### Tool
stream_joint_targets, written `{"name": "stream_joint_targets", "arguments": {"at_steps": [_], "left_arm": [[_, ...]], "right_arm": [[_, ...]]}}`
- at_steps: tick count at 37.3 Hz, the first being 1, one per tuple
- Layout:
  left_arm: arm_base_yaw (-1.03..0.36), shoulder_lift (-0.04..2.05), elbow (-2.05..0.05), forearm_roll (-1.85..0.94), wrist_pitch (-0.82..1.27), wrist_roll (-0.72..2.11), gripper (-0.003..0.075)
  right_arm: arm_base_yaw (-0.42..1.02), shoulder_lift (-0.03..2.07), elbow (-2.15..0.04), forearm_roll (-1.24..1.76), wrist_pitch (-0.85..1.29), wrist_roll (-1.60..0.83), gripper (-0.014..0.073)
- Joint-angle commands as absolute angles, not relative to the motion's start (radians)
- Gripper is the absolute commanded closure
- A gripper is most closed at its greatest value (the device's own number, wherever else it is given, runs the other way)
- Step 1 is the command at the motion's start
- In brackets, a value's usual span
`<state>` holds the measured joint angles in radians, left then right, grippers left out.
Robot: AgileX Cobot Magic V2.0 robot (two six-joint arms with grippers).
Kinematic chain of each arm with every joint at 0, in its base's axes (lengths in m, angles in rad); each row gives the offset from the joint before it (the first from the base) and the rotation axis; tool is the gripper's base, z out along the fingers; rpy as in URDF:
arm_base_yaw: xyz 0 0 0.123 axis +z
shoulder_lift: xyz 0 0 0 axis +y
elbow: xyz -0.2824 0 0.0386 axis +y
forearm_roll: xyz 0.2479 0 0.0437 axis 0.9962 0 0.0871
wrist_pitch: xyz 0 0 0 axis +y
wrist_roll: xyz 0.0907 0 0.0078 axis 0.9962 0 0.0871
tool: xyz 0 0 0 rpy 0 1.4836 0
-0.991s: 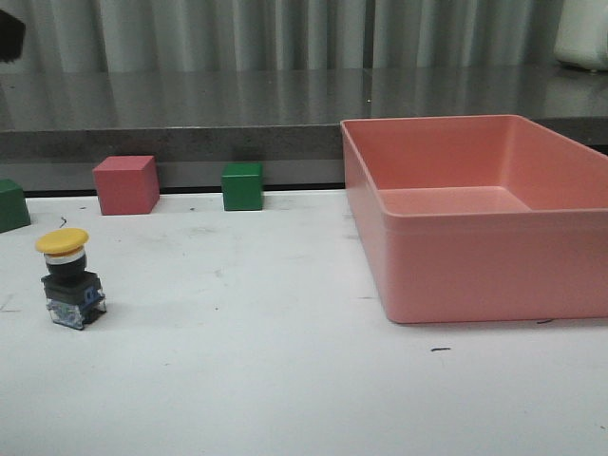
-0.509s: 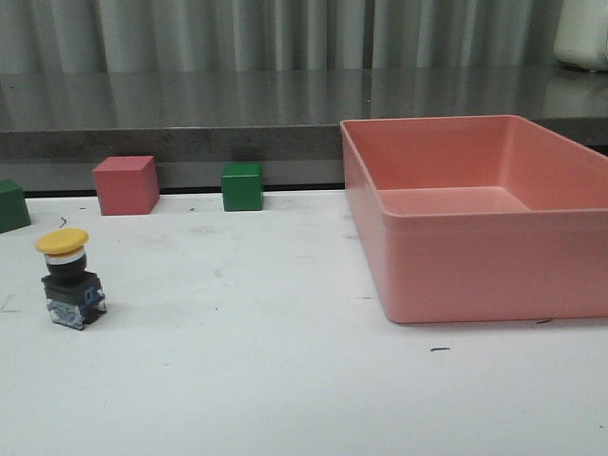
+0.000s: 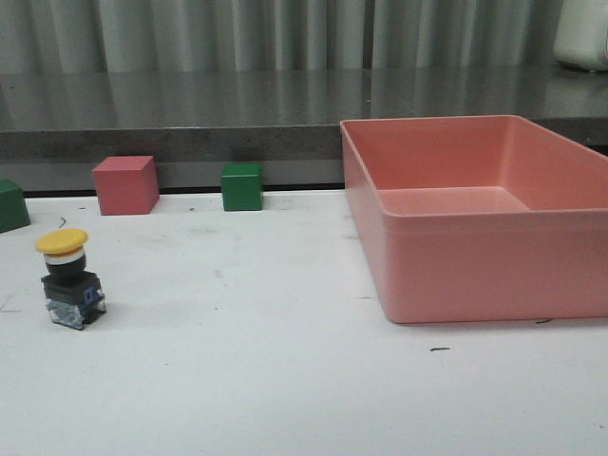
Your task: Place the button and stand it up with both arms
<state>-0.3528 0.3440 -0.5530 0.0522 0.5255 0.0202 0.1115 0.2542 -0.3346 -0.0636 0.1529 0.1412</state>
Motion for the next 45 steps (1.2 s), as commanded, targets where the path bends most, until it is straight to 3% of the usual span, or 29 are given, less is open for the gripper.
{"name": "stream_joint_targets", "arguments": {"at_steps": [1, 22, 28, 35, 45], "left_arm": [[-0.362, 0.353, -0.588, 0.044, 0.450, 0.010, 0.0740], [-0.362, 0.353, -0.586, 0.044, 0.448, 0.010, 0.0740], [-0.351, 0.305, -0.501, 0.030, 0.347, 0.010, 0.0740], [-0.248, 0.171, -0.317, 0.000, 0.186, 0.010, 0.0741], [-0.042, -0.011, -0.108, -0.014, 0.172, 0.010, 0.0741]], "right_arm": [[0.105, 0.261, -0.361, -0.073, 0.069, 0.133, 0.0664], [0.105, 0.261, -0.361, -0.073, 0.069, 0.133, 0.0664], [0.105, 0.261, -0.361, -0.073, 0.069, 0.133, 0.0664], [0.105, 0.261, -0.361, -0.073, 0.069, 0.133, 0.0664], [0.105, 0.261, -0.361, -0.073, 0.069, 0.133, 0.0664]]}}
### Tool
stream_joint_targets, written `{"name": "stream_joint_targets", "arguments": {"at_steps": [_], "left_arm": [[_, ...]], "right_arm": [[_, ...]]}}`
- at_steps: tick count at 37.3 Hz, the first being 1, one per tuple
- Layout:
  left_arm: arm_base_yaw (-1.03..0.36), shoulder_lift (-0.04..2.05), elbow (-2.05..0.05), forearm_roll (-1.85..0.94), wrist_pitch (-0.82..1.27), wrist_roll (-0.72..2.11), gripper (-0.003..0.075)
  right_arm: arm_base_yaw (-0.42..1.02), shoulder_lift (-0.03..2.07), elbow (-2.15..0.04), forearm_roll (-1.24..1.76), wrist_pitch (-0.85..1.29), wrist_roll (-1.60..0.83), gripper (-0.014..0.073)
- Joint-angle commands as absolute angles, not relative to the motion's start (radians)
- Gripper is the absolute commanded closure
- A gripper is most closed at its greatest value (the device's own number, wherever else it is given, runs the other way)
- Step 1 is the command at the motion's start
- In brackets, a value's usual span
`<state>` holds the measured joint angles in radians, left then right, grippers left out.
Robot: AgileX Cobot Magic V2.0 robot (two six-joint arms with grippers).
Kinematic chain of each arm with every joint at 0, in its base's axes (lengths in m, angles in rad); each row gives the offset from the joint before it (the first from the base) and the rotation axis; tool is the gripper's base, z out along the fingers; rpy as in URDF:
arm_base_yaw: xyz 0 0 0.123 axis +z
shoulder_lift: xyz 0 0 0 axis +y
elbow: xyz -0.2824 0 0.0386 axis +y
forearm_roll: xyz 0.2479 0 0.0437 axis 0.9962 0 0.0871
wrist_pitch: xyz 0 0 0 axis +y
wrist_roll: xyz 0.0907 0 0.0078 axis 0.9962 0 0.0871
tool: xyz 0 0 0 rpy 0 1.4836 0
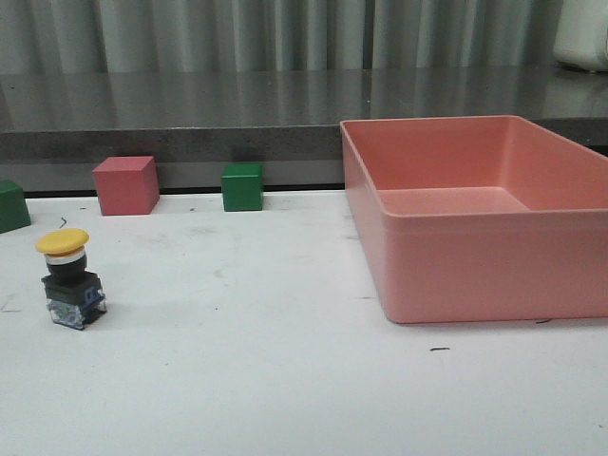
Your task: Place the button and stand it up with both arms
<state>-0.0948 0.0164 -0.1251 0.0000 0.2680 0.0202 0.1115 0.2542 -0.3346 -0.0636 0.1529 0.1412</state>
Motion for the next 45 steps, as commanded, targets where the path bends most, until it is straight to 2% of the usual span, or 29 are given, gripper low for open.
{"name": "stream_joint_targets", "arguments": {"at_steps": [1, 12, 45], "left_arm": [[-0.023, -0.029, -0.094, -0.016, 0.172, 0.010, 0.0740], [0.036, -0.027, 0.013, -0.016, 0.061, 0.010, 0.0740], [0.036, -0.027, 0.011, -0.016, 0.072, 0.010, 0.0740]], "right_arm": [[0.105, 0.261, -0.361, -0.073, 0.069, 0.133, 0.0664], [0.105, 0.261, -0.361, -0.073, 0.070, 0.133, 0.0664], [0.105, 0.261, -0.361, -0.073, 0.070, 0.133, 0.0664]]}}
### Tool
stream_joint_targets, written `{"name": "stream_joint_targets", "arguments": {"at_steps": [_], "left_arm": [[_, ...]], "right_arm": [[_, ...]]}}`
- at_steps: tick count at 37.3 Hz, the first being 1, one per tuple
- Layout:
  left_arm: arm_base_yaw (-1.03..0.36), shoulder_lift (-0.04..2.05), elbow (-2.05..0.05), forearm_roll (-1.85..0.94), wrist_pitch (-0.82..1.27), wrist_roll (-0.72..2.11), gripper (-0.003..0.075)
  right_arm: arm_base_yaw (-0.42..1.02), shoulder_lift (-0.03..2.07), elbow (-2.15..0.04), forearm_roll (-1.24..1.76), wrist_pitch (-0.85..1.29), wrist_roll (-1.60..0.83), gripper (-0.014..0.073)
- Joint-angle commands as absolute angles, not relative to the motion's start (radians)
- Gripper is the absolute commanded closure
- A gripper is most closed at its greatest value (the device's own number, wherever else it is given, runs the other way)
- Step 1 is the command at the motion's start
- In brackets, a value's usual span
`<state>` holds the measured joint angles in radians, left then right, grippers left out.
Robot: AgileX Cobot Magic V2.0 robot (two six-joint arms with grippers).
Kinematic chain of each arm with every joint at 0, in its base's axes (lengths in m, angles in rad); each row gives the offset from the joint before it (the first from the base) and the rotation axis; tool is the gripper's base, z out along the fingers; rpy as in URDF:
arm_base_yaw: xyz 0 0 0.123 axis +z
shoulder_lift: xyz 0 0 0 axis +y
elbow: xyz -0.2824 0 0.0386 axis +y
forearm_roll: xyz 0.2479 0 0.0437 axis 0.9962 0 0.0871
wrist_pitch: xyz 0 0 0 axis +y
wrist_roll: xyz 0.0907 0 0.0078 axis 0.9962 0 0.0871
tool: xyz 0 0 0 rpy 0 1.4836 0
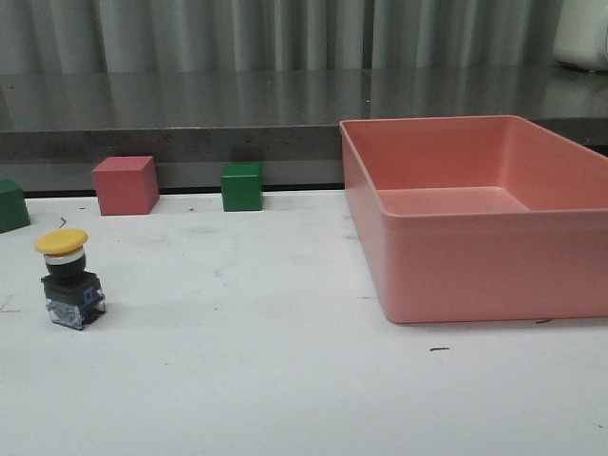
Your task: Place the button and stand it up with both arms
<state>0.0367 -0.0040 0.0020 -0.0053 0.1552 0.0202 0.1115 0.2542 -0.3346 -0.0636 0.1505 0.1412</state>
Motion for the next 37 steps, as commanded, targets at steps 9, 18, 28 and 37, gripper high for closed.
{"name": "stream_joint_targets", "arguments": {"at_steps": [9, 18, 28, 37], "left_arm": [[0.036, -0.027, 0.011, -0.016, 0.072, 0.010, 0.0740], [0.036, -0.027, 0.011, -0.016, 0.072, 0.010, 0.0741], [0.036, -0.027, 0.011, -0.016, 0.072, 0.010, 0.0740], [0.036, -0.027, 0.011, -0.016, 0.072, 0.010, 0.0741]], "right_arm": [[0.105, 0.261, -0.361, -0.073, 0.070, 0.133, 0.0664], [0.105, 0.239, -0.306, -0.084, 0.066, 0.131, 0.0664], [0.055, 0.083, -0.081, -0.087, 0.046, 0.081, 0.0664], [0.043, -0.028, 0.022, -0.078, 0.080, 0.081, 0.0664]]}}
